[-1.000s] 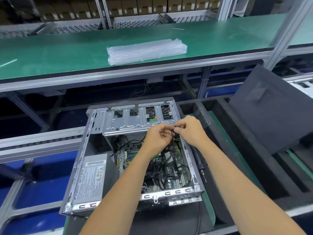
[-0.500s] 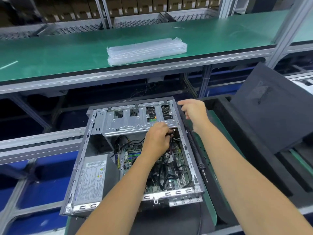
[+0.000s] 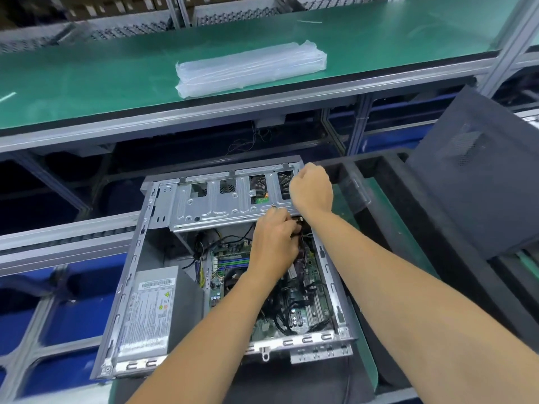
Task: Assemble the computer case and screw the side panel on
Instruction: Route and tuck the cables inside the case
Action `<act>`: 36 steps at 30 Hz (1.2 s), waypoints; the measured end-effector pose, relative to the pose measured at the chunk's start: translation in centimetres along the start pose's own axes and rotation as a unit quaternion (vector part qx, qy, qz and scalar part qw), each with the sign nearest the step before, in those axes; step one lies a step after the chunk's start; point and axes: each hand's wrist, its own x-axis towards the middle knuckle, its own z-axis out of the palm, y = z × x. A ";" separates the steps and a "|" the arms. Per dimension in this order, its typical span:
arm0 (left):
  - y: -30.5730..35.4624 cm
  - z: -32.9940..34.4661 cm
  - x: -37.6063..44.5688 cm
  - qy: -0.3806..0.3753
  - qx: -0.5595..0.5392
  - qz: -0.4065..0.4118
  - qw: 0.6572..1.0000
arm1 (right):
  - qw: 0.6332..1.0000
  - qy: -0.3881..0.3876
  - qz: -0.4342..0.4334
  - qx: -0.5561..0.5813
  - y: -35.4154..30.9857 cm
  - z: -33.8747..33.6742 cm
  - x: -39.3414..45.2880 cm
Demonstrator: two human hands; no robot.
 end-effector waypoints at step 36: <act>0.1 -0.4 0.4 -0.005 -0.134 -0.267 0.954 | 0.997 -0.015 0.053 0.058 0.3 0.1 0.5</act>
